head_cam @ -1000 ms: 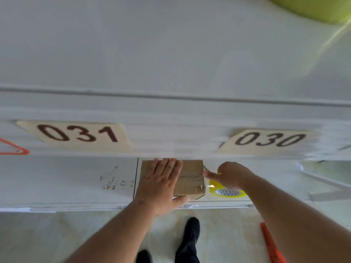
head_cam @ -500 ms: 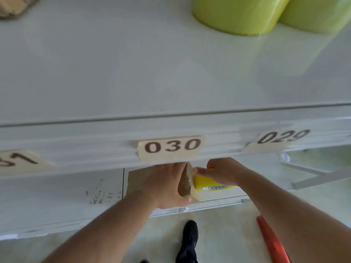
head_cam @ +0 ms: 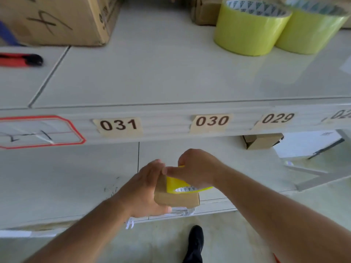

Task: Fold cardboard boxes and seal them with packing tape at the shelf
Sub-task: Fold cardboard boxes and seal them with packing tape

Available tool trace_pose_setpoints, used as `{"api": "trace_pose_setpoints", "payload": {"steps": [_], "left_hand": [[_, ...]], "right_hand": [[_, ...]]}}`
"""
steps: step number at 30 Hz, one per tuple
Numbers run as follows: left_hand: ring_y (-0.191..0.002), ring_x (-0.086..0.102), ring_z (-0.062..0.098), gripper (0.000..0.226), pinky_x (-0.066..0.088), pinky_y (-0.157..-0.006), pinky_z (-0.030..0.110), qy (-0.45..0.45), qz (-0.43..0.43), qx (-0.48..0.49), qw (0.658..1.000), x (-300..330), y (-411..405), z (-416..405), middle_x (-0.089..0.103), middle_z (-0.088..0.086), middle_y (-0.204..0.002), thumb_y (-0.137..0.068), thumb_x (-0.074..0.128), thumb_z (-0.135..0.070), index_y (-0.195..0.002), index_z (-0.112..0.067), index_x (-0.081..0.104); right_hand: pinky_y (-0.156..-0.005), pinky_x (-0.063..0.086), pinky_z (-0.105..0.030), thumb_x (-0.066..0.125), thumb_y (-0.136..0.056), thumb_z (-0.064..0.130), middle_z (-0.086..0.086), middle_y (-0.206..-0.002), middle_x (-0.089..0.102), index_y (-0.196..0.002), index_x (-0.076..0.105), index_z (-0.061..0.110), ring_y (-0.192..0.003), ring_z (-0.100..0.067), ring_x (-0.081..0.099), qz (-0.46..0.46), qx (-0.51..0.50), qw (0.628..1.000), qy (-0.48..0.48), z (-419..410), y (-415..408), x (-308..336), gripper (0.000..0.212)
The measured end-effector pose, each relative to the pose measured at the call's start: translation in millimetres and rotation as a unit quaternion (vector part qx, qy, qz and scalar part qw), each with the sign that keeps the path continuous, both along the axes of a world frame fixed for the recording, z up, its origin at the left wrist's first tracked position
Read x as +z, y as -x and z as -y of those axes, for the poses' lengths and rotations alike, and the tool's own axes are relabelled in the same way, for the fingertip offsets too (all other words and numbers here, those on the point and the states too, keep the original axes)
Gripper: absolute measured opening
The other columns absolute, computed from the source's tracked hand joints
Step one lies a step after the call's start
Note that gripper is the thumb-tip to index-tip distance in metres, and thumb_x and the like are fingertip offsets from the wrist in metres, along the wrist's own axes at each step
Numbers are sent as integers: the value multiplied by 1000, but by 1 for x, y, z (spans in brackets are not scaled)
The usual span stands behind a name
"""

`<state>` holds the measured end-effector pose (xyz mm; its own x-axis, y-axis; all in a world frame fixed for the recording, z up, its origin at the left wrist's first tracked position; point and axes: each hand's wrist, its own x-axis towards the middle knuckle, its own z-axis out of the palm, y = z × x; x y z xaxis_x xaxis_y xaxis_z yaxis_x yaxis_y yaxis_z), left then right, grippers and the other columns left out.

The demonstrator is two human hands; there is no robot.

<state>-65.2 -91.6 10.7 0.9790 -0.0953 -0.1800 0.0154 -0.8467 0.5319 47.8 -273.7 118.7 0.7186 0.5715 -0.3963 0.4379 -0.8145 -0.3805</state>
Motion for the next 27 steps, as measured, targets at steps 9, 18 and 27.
{"api": "trace_pose_setpoints", "payload": {"steps": [9, 18, 27], "left_hand": [[-130, 25, 1, 117, 35, -113, 23, 12, 41, 20, 999, -18, 18, -23, 22, -25, -135, -55, 83, -72, -151, -31, 30], [-132, 22, -6, 117, 27, -108, 17, 11, 9, 26, 1000, -18, 17, -24, 15, -33, -137, -58, 83, -72, -152, -41, 21], [-130, 24, -3, 118, 30, -108, 20, 15, -10, 30, 999, -14, 15, -25, 14, -32, -137, -59, 82, -71, -153, -39, 19]], "right_hand": [[-64, 42, -31, 58, -74, 87, 7, -76, 63, -79, 64, 21, -76, -14, 59, 41, 77, 993, 80, 6, -4, -5, 67], [-76, 50, -33, 44, -78, 95, 7, -77, 63, -74, 64, 20, -79, -11, 59, 37, 37, 993, 103, 51, -22, -70, 78], [-61, 39, -32, 40, -76, 98, 3, -69, 64, -68, 53, 20, -69, -10, 59, -25, 1, 996, 84, 52, -23, -102, 80]]}}
